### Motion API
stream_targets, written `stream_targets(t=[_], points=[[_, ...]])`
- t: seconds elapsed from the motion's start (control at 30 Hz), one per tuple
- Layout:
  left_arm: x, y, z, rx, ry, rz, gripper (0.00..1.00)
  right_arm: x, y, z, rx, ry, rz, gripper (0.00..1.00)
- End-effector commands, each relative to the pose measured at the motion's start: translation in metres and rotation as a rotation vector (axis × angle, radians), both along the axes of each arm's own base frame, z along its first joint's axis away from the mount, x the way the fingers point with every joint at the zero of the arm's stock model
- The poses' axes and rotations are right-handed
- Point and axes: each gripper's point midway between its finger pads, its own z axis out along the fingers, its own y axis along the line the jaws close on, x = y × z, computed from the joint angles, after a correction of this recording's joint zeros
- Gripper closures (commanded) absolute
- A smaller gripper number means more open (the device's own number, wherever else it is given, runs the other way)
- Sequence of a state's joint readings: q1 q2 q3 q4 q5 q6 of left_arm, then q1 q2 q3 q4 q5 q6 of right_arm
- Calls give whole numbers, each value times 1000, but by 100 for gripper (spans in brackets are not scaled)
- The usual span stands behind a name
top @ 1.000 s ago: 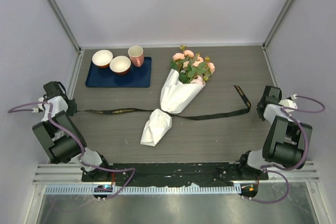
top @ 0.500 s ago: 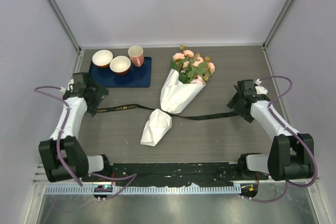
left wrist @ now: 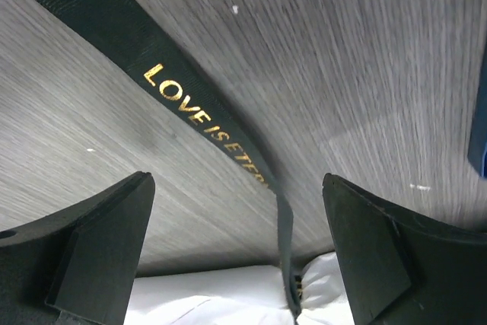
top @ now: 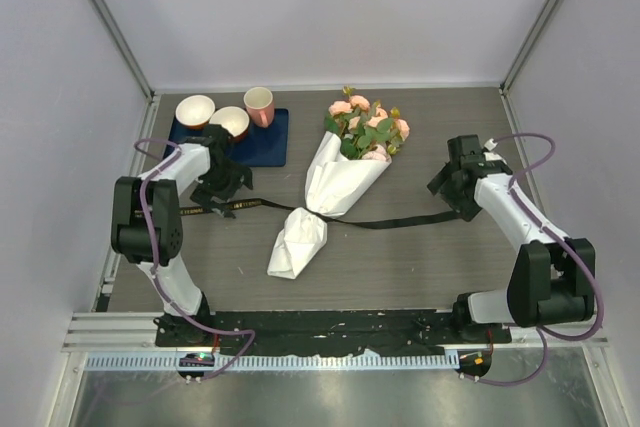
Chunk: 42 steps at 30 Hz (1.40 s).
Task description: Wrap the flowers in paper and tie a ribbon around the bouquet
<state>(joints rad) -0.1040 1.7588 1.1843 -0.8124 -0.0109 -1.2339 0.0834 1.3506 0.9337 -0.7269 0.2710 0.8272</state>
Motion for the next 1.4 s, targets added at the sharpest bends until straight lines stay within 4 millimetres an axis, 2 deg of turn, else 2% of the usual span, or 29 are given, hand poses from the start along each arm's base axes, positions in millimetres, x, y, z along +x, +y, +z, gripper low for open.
stream_targets(t=[0.0,0.1,0.13,0.2,0.3,0.33,0.37,0.4,0.43,0.5,0.57,0.63,0.67,0.77,0.8,0.87,0.9,0.97,1.0,1.03,1.1,1.13,1.2,1.23,1.33,1.37], points=[[15,2,3,49,20,110,3,5,1,-4,0,11,-13,19],[4,1,-13,58,109,147,4,-2,-7,-13,-46,56,-38,19],[1,1,-18,59,123,162,13,-1,-8,-14,-51,61,-38,19],[-4,1,-30,56,140,178,22,-2,-10,-19,-59,81,-43,19],[-5,0,-40,60,158,191,49,-4,-15,-23,-90,109,-62,19],[-8,0,-44,59,164,188,65,-4,-16,-25,-94,118,-63,18],[-8,0,-45,54,155,186,77,-4,-16,-27,-96,124,-55,18],[2,-2,-43,41,100,176,87,-3,-17,-27,-101,127,-55,18],[1,-1,-45,43,85,162,100,-3,-18,-30,-108,134,-55,18],[11,-4,-33,60,0,96,100,1,-15,-34,-96,125,-42,17],[7,-5,-27,80,-33,36,100,2,-13,-39,-87,132,-41,17],[10,-15,-13,67,-100,-7,100,4,-11,-43,-73,136,-52,18],[5,-20,-12,61,-111,-49,100,2,-10,-49,-68,154,-52,18],[4,-49,7,38,-194,-164,100,-4,-9,-59,-49,189,-87,24],[-3,-65,11,32,-205,-231,100,-6,-10,-63,-47,202,-104,31],[-10,-79,21,18,-236,-270,100,-16,-19,-71,-61,223,-171,39],[-19,-92,21,3,-240,-309,100,-21,-24,-75,-58,234,-195,49],[-25,-110,34,-17,-301,-355,100,-27,-31,-82,-58,250,-226,59],[-29,-115,36,-24,-316,-369,100,-30,-41,-85,-58,258,-260,65],[-31,-120,41,-33,-339,-383,100,-36,-46,-88,-61,270,-260,83],[-36,-133,56,-61,-394,-422,100,-37,-55,-91,-56,265,-267,96],[-37,-137,62,-61,-415,-450,100,-40,-62,-88,-58,251,-277,100],[-42,-146,81,-65,-473,-490,100,-40,-72,-78,-107,220,-241,100],[-42,-151,90,-71,-504,-529,100,-38,-74,-63,-119,162,-233,100],[-46,-170,110,-128,-569,-602,100,-34,-73,-39,-135,58,-180,100],[-50,-177,113,-150,-577,-643,100,-28,-70,-18,-141,-27,-157,100]])
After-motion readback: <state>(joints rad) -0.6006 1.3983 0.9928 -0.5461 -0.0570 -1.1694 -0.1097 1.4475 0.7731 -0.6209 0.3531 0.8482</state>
